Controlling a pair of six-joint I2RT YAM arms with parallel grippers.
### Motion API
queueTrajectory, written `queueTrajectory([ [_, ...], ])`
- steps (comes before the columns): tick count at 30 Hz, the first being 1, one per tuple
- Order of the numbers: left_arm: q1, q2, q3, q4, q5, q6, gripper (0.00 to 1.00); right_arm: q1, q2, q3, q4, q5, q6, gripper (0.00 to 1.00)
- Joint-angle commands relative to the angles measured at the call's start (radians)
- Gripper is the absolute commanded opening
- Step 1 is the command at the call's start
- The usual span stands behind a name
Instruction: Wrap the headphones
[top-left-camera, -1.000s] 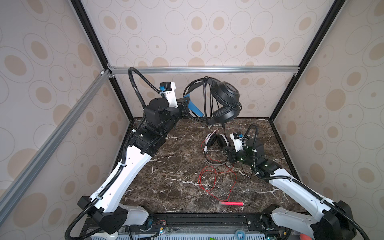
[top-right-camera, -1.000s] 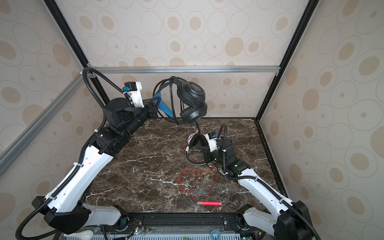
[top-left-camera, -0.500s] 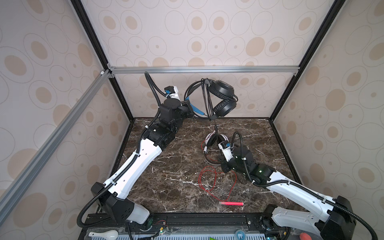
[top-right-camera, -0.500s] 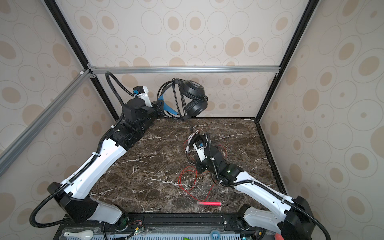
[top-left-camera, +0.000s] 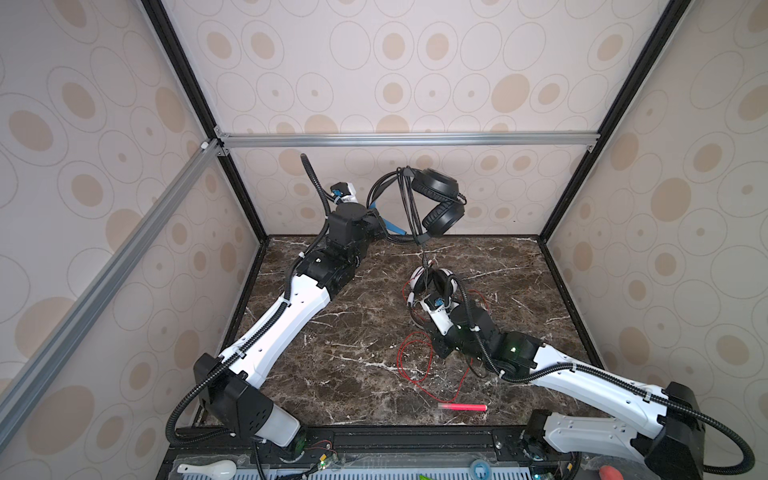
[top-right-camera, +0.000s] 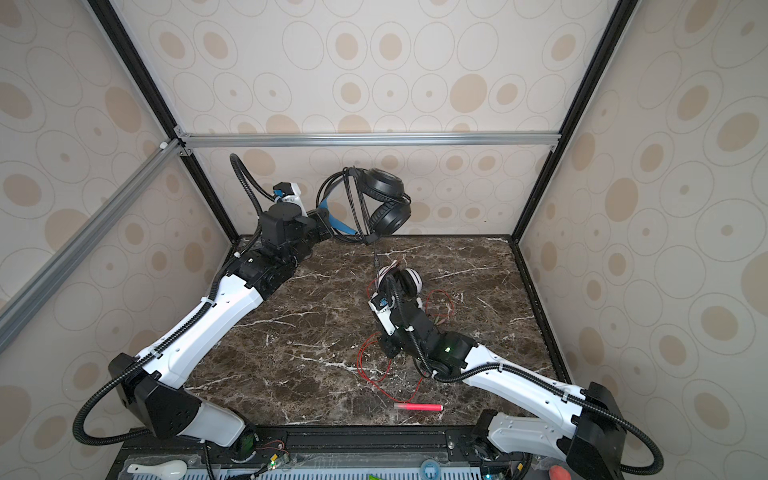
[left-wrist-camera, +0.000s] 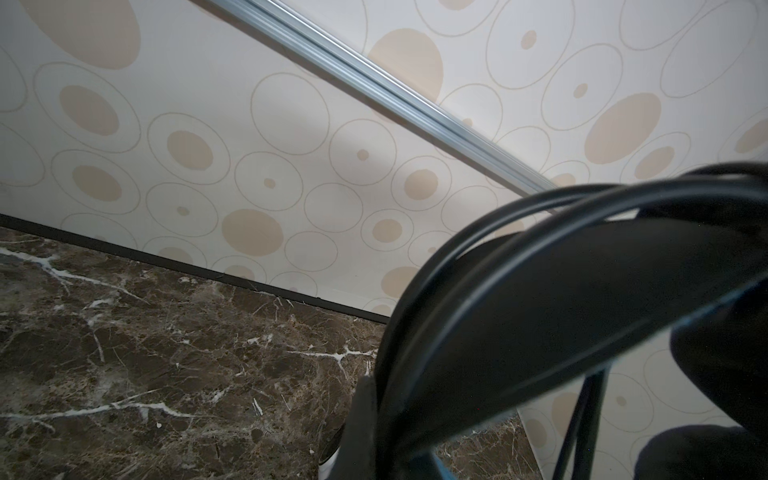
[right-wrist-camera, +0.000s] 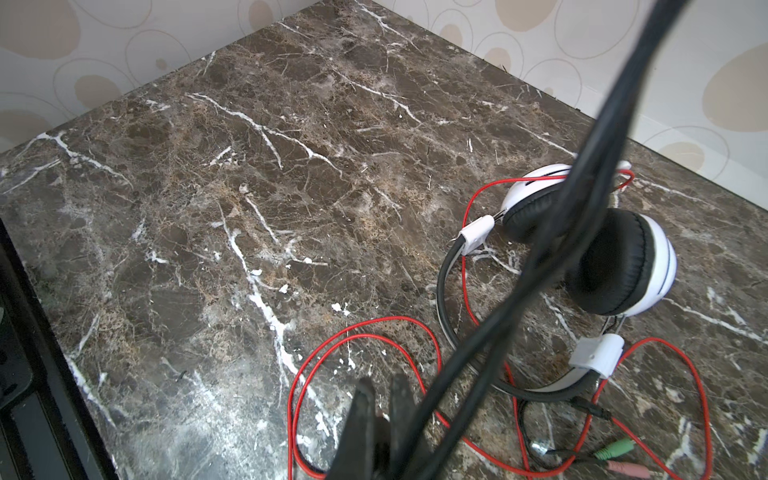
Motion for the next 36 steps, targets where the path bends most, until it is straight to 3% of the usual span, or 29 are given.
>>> queueTrajectory([
  [1,0.019,-0.050,0.016,0.182,-0.076,-0.064,0.00,0.041,0.013,0.035,-0.118,0.012,-0.035,0.00],
  [8,0.018,-0.055,-0.115,0.188,-0.246,0.092,0.00,0.144,0.023,0.206,-0.264,0.095,-0.107,0.00],
  [17,-0.006,-0.061,-0.234,0.145,-0.234,0.256,0.00,0.156,0.126,0.502,-0.393,0.168,-0.297,0.00],
  [21,-0.008,-0.081,-0.285,0.094,-0.134,0.343,0.00,0.150,0.196,0.653,-0.419,0.235,-0.423,0.00],
  [26,-0.011,-0.145,-0.356,0.032,-0.005,0.426,0.00,0.075,0.296,0.838,-0.495,0.234,-0.539,0.00],
  [33,-0.025,-0.237,-0.427,-0.025,0.224,0.560,0.00,-0.015,0.388,0.952,-0.534,0.233,-0.690,0.00],
  [36,-0.033,-0.250,-0.419,-0.078,0.250,0.602,0.00,-0.024,0.417,0.978,-0.526,0.259,-0.742,0.00],
])
